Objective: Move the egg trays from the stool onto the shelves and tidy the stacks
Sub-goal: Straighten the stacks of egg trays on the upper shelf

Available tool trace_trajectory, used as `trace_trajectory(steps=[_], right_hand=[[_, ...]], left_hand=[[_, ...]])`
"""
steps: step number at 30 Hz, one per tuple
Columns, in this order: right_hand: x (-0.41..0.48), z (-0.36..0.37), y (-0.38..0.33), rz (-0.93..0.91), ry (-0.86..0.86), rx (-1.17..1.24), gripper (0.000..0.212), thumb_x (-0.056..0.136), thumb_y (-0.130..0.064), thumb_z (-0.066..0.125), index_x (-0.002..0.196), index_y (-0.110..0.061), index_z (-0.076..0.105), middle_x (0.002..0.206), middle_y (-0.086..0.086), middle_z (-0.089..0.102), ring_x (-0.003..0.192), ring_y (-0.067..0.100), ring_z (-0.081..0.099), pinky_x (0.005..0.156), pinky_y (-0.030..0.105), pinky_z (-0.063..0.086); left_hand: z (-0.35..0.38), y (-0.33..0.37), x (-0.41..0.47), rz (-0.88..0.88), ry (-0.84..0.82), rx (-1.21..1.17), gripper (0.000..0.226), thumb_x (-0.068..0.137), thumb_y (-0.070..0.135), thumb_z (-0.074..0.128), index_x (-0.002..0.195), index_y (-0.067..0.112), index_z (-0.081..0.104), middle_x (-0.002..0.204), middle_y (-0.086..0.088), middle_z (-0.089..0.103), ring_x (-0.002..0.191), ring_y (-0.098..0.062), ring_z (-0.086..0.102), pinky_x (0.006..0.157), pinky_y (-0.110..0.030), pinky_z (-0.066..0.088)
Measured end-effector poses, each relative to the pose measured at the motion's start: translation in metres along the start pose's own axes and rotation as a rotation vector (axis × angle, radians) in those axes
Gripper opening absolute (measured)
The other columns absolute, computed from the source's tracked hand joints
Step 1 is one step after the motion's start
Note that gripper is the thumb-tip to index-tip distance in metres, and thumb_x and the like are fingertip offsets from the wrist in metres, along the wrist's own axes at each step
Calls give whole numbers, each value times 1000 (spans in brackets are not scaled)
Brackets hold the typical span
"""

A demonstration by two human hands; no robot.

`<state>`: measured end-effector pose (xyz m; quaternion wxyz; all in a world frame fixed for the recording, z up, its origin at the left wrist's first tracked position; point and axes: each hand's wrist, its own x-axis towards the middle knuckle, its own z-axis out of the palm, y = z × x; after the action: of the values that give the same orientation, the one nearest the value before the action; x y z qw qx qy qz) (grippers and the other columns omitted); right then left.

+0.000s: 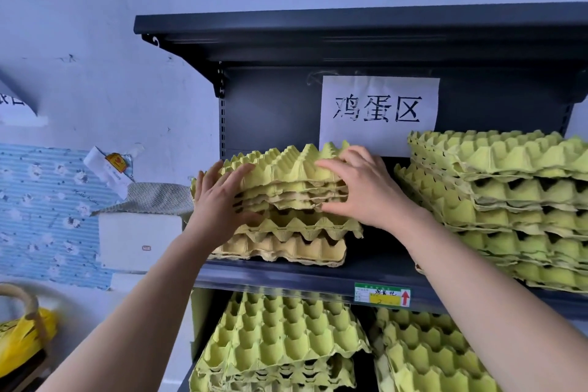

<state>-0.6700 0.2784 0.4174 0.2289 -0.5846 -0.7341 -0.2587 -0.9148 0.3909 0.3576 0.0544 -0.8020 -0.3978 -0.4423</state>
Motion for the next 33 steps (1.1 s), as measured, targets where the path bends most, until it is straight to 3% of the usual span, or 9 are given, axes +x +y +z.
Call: trace_trajectory(steps=[5,9,12,17,20,24,28,33], right_hand=[[-21,5,21,52,-75,294,101,67,-37,81,149,-32,22,151,-12,25,138,3,15,117,31,16],[-27,0,34,118,-118,321,102,66,-37,84,148,-37,24,154,-15,18,139,2,17,111,21,12],[-31,-1,41,135,-147,257,90,69,-37,82,145,-30,35,150,-8,30,138,6,22,104,16,10],[-33,2,43,94,-97,208,72,75,-33,77,138,-22,45,143,-4,41,136,7,25,102,15,15],[-34,7,45,96,-80,235,70,74,-31,78,136,-21,48,141,-3,43,135,8,27,105,18,16],[-36,12,48,99,-49,283,68,73,-31,79,134,-21,51,139,-2,45,135,9,28,110,23,21],[-33,7,53,98,-39,356,78,72,-32,79,140,-32,41,144,-9,39,134,6,30,111,23,22],[-26,-2,68,156,-105,514,106,62,-40,84,147,-40,21,152,-15,28,137,2,25,115,28,21]], left_hand=[[-4,10,-5,-12,-104,65,96,70,43,80,148,36,24,154,3,30,147,-23,-1,119,-48,1],[4,43,-11,48,-70,135,101,69,54,75,150,37,18,158,7,15,147,-20,-3,119,-47,-5],[13,67,-10,128,-62,205,89,76,53,70,150,34,24,157,7,21,146,-20,5,118,-38,-7],[21,83,-2,161,-134,245,80,82,48,68,149,29,27,150,5,33,137,-19,24,113,-34,20],[25,87,0,134,-214,245,96,76,52,72,151,24,19,149,4,32,132,-21,30,110,-34,26],[32,97,3,151,-220,275,108,71,58,72,152,25,9,147,7,38,136,-22,25,113,-37,21],[19,99,16,208,-223,212,98,71,50,76,150,30,21,145,8,42,136,-17,26,113,-34,19],[-10,86,33,166,-166,114,90,63,46,83,140,33,38,130,2,56,125,-18,36,102,-38,34]])
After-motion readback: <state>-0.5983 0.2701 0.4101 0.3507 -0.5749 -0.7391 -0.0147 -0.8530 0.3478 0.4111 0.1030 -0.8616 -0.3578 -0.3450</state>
